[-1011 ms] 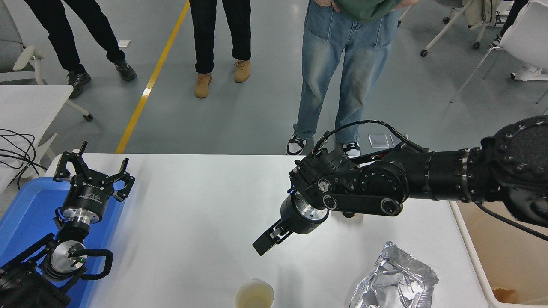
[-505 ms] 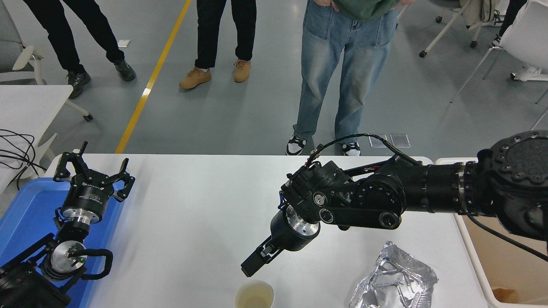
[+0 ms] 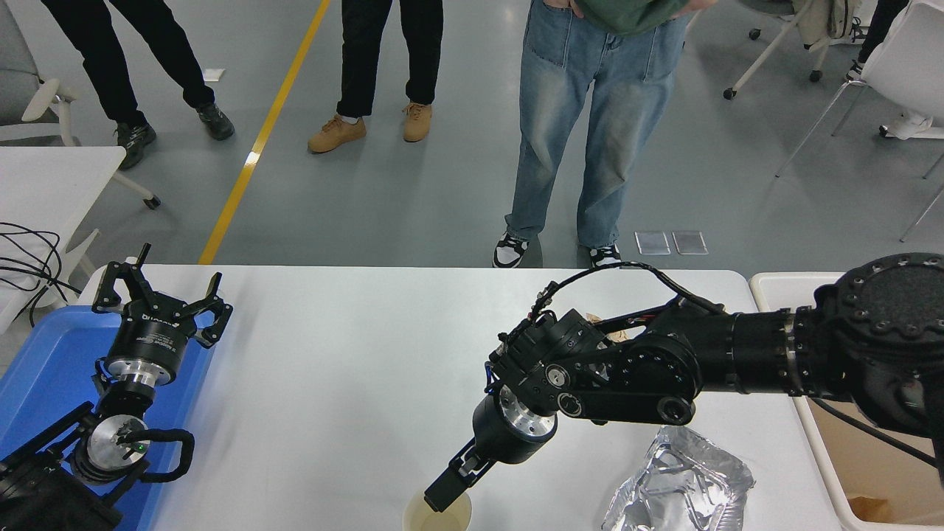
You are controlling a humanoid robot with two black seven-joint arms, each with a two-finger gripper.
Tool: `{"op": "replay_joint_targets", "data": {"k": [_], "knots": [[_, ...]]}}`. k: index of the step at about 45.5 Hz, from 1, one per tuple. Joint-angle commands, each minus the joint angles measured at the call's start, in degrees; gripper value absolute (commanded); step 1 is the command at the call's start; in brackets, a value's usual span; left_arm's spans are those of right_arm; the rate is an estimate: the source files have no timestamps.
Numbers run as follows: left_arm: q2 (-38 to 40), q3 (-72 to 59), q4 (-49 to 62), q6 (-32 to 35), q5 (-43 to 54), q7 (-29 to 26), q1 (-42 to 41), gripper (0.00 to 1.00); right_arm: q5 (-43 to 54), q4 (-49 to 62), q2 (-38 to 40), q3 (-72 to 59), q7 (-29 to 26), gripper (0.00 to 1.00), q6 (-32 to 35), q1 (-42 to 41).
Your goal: Clean the table surface
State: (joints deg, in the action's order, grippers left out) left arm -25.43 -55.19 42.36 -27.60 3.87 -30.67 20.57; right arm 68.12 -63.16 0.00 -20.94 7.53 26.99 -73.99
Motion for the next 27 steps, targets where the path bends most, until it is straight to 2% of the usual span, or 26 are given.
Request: {"op": "replay_joint_targets", "data": {"k": [1, 21, 27], "knots": [[0.03, 0.0, 0.0, 0.0, 0.0, 0.0, 0.0, 0.99, 1.76, 1.46, 0.0, -1.38, -0.15, 1.0, -2.03, 2.27], [0.03, 0.0, 0.0, 0.0, 0.0, 0.0, 0.0, 0.99, 1.76, 0.85, 0.0, -1.29, -0.06, 1.0, -2.2, 3.76], [-0.06, 0.0, 0.0, 0.0, 0.0, 0.0, 0.0, 0.99, 1.93, 0.85, 0.0, -1.29, 0.12, 1.0, -4.75, 3.94]]}}
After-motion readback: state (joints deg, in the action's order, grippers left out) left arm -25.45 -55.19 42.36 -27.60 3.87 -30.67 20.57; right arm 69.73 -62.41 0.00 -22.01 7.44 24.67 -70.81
